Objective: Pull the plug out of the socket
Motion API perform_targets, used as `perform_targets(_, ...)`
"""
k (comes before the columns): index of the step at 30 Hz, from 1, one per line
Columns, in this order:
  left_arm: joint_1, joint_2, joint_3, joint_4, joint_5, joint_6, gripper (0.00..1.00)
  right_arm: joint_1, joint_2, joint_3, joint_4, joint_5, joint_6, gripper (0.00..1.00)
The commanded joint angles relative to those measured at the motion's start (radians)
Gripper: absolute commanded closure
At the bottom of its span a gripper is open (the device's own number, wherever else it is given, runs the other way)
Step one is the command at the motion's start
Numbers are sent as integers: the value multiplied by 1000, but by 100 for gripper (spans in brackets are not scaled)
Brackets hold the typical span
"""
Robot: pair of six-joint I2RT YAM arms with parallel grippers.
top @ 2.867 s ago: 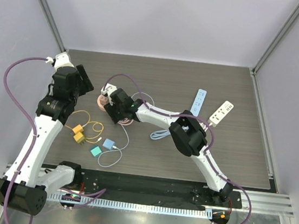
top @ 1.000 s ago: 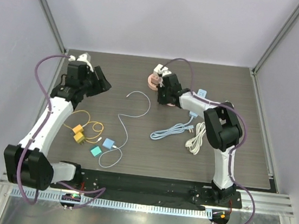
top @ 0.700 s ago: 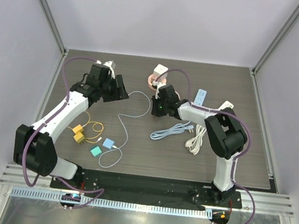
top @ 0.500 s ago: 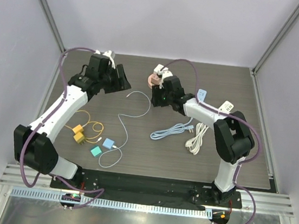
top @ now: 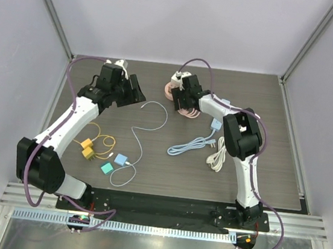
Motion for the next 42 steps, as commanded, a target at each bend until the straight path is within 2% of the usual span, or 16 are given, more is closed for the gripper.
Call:
perform_targets(1, 12, -68, -8, 56, 10, 19, 39, 5, -10, 31, -51, -43, -25, 31)
perform_targets(5, 16, -98, -19, 56, 5, 39, 38, 5, -9, -6, -52, -114, 7, 38)
perform_targets(6, 18, -97, -19, 56, 15, 39, 38, 5, -13, -15, -54, -137, 18, 48)
perform_targets(9, 18, -82, -16, 53, 32, 39, 38, 7, -42, -73, -54, -171, 48, 64)
perform_targets(12, 18, -54, -14, 52, 56, 39, 39, 17, -106, -173, -46, -189, 58, 70)
perform_targets(17, 15, 0, -10, 59, 98, 41, 43, 65, -215, -386, 21, -165, 85, 73)
perform_targets(21, -25, 27, 1, 67, 56, 67, 43, 73, -301, -559, 145, -261, 149, 74)
perform_targets(23, -83, 55, 16, 65, 19, 81, 43, 74, -345, -630, 185, -293, 163, 74)
perform_targets(25, -137, 84, 39, 44, -17, 81, 43, 74, -374, -644, 193, -278, 171, 64)
perform_targets(27, -157, 141, 108, 4, -21, 76, 41, 73, -423, -627, 162, -226, 174, 47)
perform_targets(29, -169, 179, 174, -36, -27, 81, 41, 73, -453, -594, 133, -202, 183, 39)
perform_targets(30, -174, 222, 240, -78, -36, 88, 41, 68, -476, -584, 121, -189, 191, 32)
perform_targets(33, -214, 297, 356, -132, -109, 134, 40, 51, -519, -561, 115, -137, 228, 25)
perform_targets(37, -272, 371, 371, -132, -189, 190, 39, 21, -563, -636, 167, -70, 257, 24)
perform_targets(40, -304, 423, 369, -126, -211, 234, 41, -21, -611, -752, 274, -33, 295, 24)
perform_targets(42, -309, 443, 378, -123, -205, 239, 42, -44, -632, -820, 395, -100, 333, 25)
